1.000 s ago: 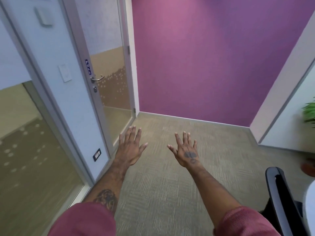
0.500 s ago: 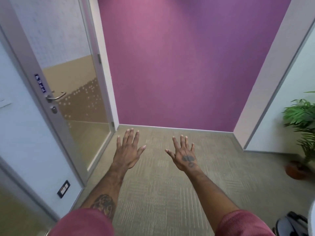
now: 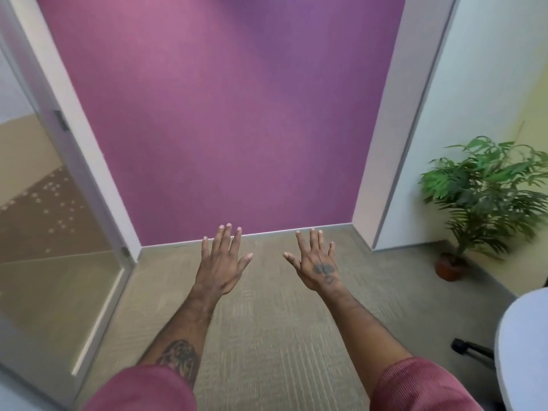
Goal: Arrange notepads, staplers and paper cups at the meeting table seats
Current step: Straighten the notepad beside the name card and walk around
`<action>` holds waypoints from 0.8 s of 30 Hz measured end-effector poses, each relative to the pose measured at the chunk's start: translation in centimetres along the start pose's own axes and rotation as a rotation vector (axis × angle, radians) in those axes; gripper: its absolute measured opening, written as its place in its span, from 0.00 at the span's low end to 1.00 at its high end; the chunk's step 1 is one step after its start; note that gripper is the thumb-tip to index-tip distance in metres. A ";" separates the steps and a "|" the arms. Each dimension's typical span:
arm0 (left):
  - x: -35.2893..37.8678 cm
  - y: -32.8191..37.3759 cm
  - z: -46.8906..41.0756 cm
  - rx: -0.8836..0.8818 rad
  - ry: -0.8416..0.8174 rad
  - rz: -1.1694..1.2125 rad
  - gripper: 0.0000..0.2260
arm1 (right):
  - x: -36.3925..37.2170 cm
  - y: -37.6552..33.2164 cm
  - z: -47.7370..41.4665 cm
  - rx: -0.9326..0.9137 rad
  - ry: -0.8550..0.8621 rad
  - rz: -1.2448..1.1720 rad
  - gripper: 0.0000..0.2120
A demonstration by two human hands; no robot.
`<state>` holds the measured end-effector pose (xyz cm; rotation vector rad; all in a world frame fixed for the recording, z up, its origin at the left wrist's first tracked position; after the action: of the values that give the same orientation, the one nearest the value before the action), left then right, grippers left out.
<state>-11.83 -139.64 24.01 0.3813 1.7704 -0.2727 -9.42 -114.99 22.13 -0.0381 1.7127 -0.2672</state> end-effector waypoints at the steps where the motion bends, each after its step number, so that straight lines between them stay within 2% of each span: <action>1: 0.4 0.3 -1.7 0.023 -0.004 0.002 0.33 | 0.0 0.8 -1.0 0.022 0.003 0.006 0.44; 9: 3.8 1.4 -16.9 0.206 -0.006 0.038 0.34 | 0.5 5.8 -10.5 0.219 0.057 0.015 0.43; 15: 6.0 3.1 -27.0 0.338 -0.009 0.072 0.34 | 0.7 9.5 -15.7 0.374 0.074 0.046 0.39; 24: 9.8 10.2 -36.5 0.516 -0.053 0.070 0.34 | 0.6 17.2 -20.5 0.531 0.104 0.053 0.44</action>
<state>-42.48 -115.24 23.09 0.7942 1.6159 -0.6869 -27.34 -95.23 20.92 0.4171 1.6935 -0.6845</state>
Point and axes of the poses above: each hand's wrist, its own z-axis away from the middle knuckle, its own x-axis out of the palm, y = z × x, the point moved 1 cm from there along -z, towards the middle knuckle, and after that the axes turned 5 degrees about x, right-handed, at the moved point
